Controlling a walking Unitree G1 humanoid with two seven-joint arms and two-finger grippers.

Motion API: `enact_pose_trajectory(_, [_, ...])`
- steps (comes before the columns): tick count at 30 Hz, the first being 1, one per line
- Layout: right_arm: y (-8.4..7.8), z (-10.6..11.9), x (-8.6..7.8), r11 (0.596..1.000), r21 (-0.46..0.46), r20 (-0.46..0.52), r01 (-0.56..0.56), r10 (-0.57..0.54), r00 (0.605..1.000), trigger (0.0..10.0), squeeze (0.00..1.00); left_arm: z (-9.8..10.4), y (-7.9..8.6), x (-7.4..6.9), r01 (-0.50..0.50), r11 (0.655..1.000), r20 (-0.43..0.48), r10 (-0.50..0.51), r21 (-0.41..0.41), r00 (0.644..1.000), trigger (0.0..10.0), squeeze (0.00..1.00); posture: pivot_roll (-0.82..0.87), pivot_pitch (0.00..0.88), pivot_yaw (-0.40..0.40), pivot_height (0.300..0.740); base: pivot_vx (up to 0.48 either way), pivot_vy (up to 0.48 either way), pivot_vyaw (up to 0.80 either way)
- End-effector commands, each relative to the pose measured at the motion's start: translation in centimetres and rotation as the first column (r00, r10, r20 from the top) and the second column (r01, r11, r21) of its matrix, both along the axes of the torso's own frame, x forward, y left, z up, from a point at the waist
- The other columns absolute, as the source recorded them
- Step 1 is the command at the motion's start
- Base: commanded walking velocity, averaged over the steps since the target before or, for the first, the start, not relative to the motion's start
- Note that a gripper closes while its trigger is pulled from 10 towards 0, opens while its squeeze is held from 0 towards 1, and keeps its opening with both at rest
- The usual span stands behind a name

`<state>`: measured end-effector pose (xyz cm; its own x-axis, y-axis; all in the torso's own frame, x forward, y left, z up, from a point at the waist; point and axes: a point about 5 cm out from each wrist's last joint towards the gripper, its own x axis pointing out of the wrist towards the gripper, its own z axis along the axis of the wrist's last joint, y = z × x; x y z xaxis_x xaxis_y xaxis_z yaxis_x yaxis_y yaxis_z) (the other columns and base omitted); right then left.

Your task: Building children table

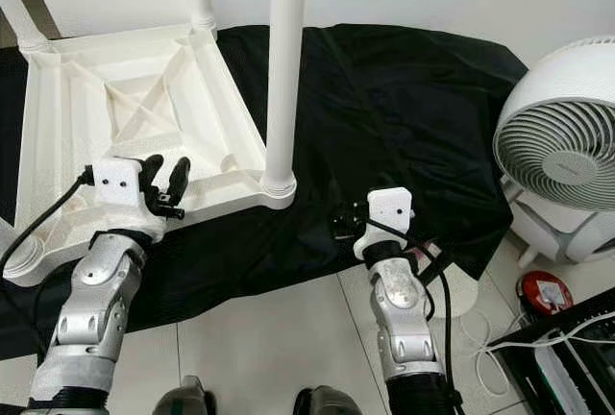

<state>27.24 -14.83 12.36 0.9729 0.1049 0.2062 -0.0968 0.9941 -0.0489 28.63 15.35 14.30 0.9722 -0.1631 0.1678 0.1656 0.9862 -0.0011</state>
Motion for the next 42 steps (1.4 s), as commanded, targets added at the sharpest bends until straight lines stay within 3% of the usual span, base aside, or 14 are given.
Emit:
enact_pose_trajectory(1, [-0.4, 0.0, 0.1, 1.0, 0.015, 0.004, 0.02, -0.02, 1.0, 10.0, 0.0, 0.2, -0.1, 0.0, -0.032, 1.0, 0.016, 0.031, 0.002, 0.999, 10.0, 0.0, 0.07, 0.019, -0.049, 0.74, 0.0, 0.0, 0.0])
enact_pose_trajectory(8, [-0.9, 0.7, 1.6, 0.999, 0.031, 0.012, 0.027, -0.027, 1.0, 10.0, 0.0, 1.2, -0.4, -0.2, 0.048, 0.998, 0.057, -0.05, 0.034, 0.997, 10.0, 0.0, 0.07, 0.018, -0.043, 0.74, 0.0, 0.0, 0.0])
enact_pose_trajectory(12, [-1.2, 1.4, 4.0, 0.999, -0.016, -0.002, 0.045, -0.045, 0.999, 10.0, 0.0, 2.8, -1.4, -0.5, 0.169, 0.984, 0.087, -0.173, 0.052, 0.981, 10.0, 0.0, 0.08, 0.023, -0.04, 0.74, 0.0, 0.0, 0.0])
enact_pose_trajectory(15, [-1.1, 1.6, 4.6, 0.998, -0.028, -0.003, 0.048, -0.048, 0.999, 10.0, 0.0, 3.2, -1.8, -0.7, 0.211, 0.977, 0.089, -0.214, 0.041, 0.973, 10.0, 0.0, 0.08, 0.023, -0.04, 0.74, 0.0, 0.0, 0.0])
enact_pose_trajectory(18, [-0.5, 2.4, 6.1, 0.999, -0.047, -0.012, 0.01, -0.011, 1.0, 10.0, 0.0, 4.3, -3.2, -1.1, 0.305, 0.952, 0.099, -0.307, 0.04, 0.947, 10.0, 0.0, 0.08, 0.028, -0.04, 0.74, 0.0, 0.0, 0.0])
enact_pose_trajectory(23, [0.7, 3.5, 8.1, 0.998, -0.042, -0.011, -0.052, 0.051, 0.999, 10.0, 0.0, 5.2, -4.3, -1.4, 0.355, 0.934, 0.11, -0.358, 0.042, 0.927, 10.0, 0.0, 0.09, 0.026, -0.036, 0.74, 0.0, 0.0, 0.0])
enact_pose_trajectory(25, [0.7, 3.5, 8.1, 0.998, -0.042, -0.011, -0.052, 0.051, 0.999, 10.0, 0.0, 5.2, -4.3, -1.4, 0.355, 0.934, 0.11, -0.358, 0.042, 0.927, 10.0, 0.0, 0.09, 0.026, -0.036, 0.74, 0.0, 0.0, 0.0])
enact_pose_trajectory(26, [1.6, 3.9, 8.9, 0.993, -0.05, -0.012, -0.11, 0.109, 0.994, 10.0, 0.0, 5.5, -4.4, -1.5, 0.366, 0.929, 0.107, -0.369, 0.047, 0.923, 10.0, 0.0, 0.11, 0.031, -0.03, 0.74, 0.0, 0.0, 0.0])
enact_pose_trajectory(27, [1.6, 3.9, 8.9, 0.993, -0.05, -0.012, -0.11, 0.109, 0.994, 10.0, 0.0, 5.5, -4.4, -1.5, 0.366, 0.929, 0.107, -0.369, 0.047, 0.923, 10.0, 0.0, 0.11, 0.031, -0.03, 0.74, 0.0, 0.0, 0.0])
enact_pose_trajectory(29, [3.3, 4.5, 9.6, 0.968, -0.083, -0.015, -0.236, 0.236, 0.972, 10.0, 0.0, 5.7, -4.2, -1.4, 0.368, 0.929, 0.101, -0.371, 0.048, 0.923, 10.0, 0.0, 0.11, 0.031, -0.03, 0.74, 0.0, 0.0, 0.0])
enact_pose_trajectory(34, [3.9, 4.7, 9.7, 0.95, -0.1, -0.021, -0.295, 0.294, 0.955, 10.0, 0.0, 5.9, -4.2, -1.5, 0.369, 0.928, 0.096, -0.372, 0.047, 0.923, 10.0, 0.0, 0.11, 0.03, -0.031, 0.74, 0.0, 0.0, 0.0])
enact_pose_trajectory(35, [4.5, 4.6, 9.6, 0.928, -0.112, -0.03, -0.356, 0.355, 0.934, 10.0, 0.0, 6.0, -4.3, -1.5, 0.376, 0.925, 0.092, -0.379, 0.049, 0.921, 10.0, 0.0, 0.11, 0.03, -0.031, 0.74, 0.0, 0.0, 0.0])
enact_pose_trajectory(42, [5.2, 4.4, 9.3, 0.896, -0.144, -0.036, -0.42, 0.42, 0.907, 10.0, 0.0, 6.1, -4.3, -1.6, 0.382, 0.923, 0.089, -0.385, 0.047, 0.919, 10.0, 0.0, 0.11, 0.033, -0.032, 0.74, 0.0, 0.0, 0.0])
